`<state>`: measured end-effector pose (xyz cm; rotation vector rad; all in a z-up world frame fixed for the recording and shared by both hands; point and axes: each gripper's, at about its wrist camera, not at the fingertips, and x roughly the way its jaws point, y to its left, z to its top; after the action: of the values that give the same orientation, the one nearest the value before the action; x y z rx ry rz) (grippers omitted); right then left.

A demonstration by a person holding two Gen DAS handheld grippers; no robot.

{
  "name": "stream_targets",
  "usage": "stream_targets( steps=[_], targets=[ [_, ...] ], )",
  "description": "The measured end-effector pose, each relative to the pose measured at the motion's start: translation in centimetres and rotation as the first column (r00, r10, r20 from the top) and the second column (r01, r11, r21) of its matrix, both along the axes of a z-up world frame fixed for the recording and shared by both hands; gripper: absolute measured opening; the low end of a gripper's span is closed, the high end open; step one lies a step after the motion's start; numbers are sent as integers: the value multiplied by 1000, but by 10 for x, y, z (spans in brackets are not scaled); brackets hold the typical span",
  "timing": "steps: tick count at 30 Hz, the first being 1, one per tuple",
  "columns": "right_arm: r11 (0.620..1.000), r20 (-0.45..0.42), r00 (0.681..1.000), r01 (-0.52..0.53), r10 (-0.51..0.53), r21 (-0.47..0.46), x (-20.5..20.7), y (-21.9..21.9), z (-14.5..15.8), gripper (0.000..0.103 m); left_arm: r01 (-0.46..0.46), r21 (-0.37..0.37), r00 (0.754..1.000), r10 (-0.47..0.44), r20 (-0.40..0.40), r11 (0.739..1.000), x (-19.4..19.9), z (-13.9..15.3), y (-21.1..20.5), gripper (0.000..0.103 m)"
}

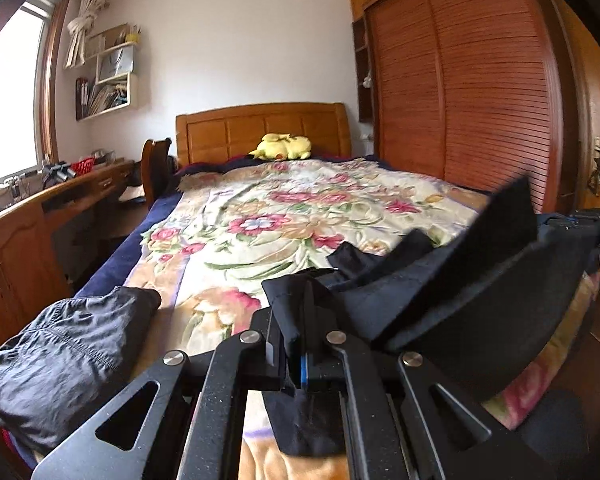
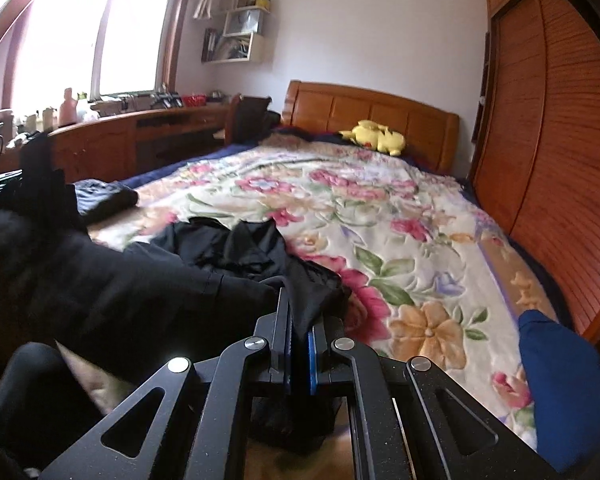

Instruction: Fold large clothes

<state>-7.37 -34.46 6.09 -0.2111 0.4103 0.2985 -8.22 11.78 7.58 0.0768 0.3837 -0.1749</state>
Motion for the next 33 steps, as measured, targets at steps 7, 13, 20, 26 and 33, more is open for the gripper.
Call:
stream_targets(
  steps=[7,13,20,26,33],
  targets=[
    [998,-32,998,53,-54,-25,73,15,-7,5,-59,27,997,60,-56,998,86,-20,-5,5],
    [995,-50,996,73,-76,-71,120,30,-11,5,-79,60,993,84,-85,995,143,-34,-11,5],
    [994,-51,994,91,-95,-63,172,41,-3,5,-105,74,987,113,-115,992,203,-40,-15,5],
    [990,-76,990,116,-122,-87,211,45,-16,5,-133,98,978,146,-148,986,236,-52,-16,5],
    [987,-125,985,105,-121,-122,234,56,-31,5,-134,124,973,154,-171,983,246,-65,-21,5]
  ],
)
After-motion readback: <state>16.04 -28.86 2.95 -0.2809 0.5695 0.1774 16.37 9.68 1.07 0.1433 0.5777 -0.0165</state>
